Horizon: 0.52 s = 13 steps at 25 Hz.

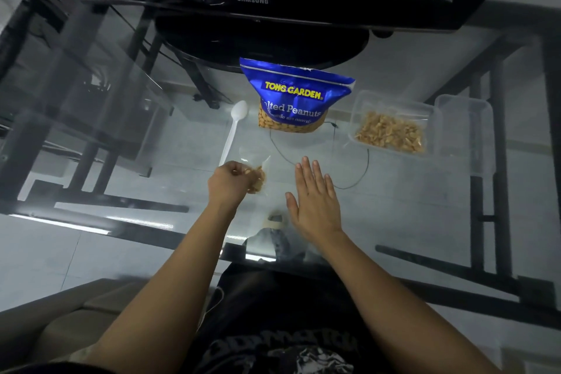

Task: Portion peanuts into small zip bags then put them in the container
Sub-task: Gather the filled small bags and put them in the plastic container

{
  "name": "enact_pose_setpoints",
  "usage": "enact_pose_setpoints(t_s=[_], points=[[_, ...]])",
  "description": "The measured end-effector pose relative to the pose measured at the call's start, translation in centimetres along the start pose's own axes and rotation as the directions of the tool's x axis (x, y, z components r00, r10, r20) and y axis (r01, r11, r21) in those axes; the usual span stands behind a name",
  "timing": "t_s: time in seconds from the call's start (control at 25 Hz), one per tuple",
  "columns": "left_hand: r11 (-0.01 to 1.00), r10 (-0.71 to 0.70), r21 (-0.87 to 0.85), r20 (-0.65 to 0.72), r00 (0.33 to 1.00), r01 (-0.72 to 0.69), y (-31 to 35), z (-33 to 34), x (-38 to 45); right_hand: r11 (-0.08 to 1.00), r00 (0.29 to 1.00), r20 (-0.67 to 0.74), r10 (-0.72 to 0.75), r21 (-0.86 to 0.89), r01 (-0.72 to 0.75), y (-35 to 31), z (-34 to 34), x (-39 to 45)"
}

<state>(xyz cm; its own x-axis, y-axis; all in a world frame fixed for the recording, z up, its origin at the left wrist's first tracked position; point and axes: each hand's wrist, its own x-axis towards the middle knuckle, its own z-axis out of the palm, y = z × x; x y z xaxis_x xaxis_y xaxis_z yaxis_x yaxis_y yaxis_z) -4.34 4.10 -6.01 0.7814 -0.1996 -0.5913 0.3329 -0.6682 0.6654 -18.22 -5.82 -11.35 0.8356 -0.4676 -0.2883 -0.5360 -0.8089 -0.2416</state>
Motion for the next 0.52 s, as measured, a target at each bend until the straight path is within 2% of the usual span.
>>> enact_pose_setpoints(t_s=[0.16, 0.28, 0.4, 0.52], points=[[0.996, 0.085, -0.004, 0.03, 0.996, -0.084, -0.2, 0.2, -0.8, 0.998, 1.0, 0.005, -0.014, 0.06, 0.014, 0.3, -0.8, 0.1], [0.992, 0.098, -0.096, 0.128, 0.987, -0.086, 0.4, 1.9, -1.4, 0.98, 0.991, -0.113, 0.07, 0.194, -0.047, 2.3, -3.5, -0.4], [0.981, 0.154, -0.145, 0.202, 0.967, -0.126, 2.7, 5.3, -2.1, 0.948, 0.938, -0.279, 0.207, 0.296, -0.121, 6.5, -6.6, -0.9], [0.968, 0.217, -0.188, 0.28, 0.935, -0.168, 6.4, 9.4, -3.4, 0.921, 0.844, -0.424, 0.329, 0.34, -0.188, 11.3, -9.1, -0.8]])
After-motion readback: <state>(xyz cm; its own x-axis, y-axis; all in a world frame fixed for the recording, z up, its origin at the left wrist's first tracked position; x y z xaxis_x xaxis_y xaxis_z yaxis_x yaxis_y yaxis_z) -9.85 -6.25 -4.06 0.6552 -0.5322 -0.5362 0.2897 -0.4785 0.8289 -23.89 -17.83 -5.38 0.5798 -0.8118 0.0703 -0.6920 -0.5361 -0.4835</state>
